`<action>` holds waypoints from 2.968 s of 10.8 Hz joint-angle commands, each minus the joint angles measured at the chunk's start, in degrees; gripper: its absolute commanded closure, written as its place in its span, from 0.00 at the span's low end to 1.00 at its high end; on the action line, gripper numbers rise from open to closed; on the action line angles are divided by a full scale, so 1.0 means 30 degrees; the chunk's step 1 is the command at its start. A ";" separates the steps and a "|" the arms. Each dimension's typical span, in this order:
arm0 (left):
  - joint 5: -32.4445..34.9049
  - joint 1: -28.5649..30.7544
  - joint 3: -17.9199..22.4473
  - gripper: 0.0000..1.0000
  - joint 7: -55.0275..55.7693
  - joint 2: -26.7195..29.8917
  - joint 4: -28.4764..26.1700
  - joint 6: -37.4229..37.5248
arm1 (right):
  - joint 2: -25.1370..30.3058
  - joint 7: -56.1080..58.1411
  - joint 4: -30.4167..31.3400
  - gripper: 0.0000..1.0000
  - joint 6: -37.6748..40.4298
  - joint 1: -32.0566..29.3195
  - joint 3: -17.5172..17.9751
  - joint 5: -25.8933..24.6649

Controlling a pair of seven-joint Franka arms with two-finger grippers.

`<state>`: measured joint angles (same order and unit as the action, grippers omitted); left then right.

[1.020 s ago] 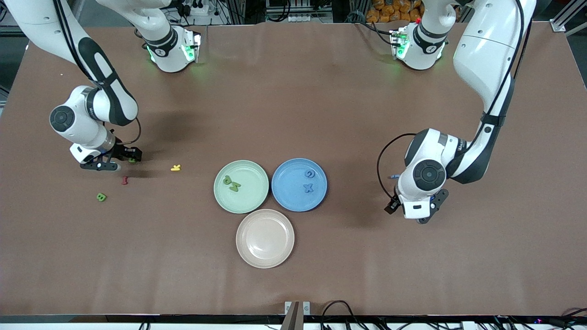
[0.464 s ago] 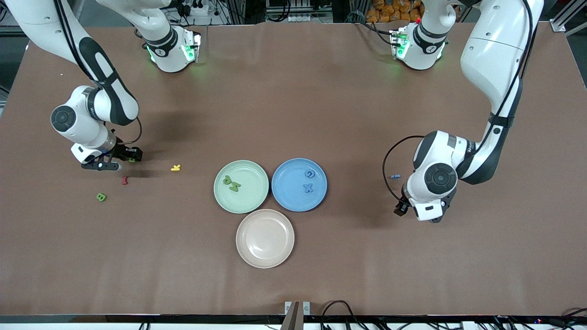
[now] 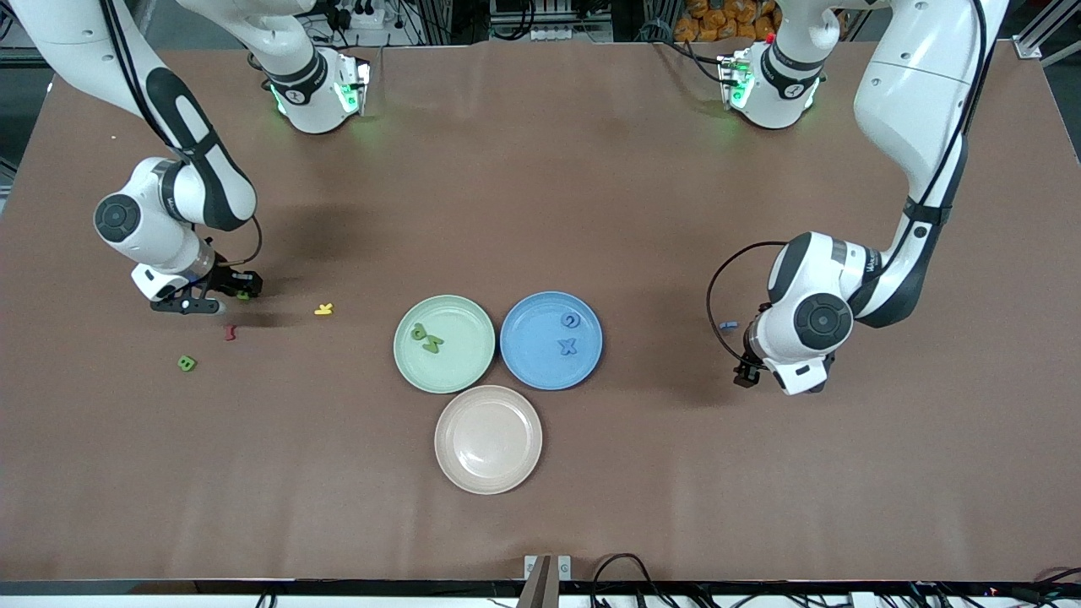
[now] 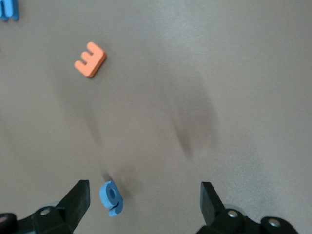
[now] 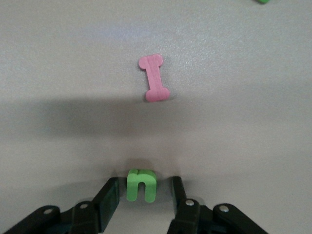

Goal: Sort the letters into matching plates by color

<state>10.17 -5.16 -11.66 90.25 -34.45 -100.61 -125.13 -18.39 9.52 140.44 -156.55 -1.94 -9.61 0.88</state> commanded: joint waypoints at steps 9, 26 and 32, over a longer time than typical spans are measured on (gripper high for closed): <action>-0.2423 -0.0124 0.0194 0.00 0.1470 0.6737 -0.9499 -0.5780 | 0.0124 0.0165 0.0413 0.69 -0.0258 -0.0642 0.0244 -0.0235; -0.2189 -0.1119 0.1306 0.00 0.2847 0.3046 -0.8769 -0.9649 | 0.1091 -0.4598 -0.3332 0.77 0.4338 0.0582 0.3172 0.2663; -0.2159 -0.1384 0.1483 0.03 0.2818 0.2781 -0.8680 -0.9794 | -0.0575 -1.1601 -0.6846 0.77 0.5279 0.4713 0.3291 0.2694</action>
<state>4.29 -8.18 -7.96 97.94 -25.49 -127.29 -153.68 -16.74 -19.17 124.59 -141.60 8.84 0.38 7.89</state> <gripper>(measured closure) 0.000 0.731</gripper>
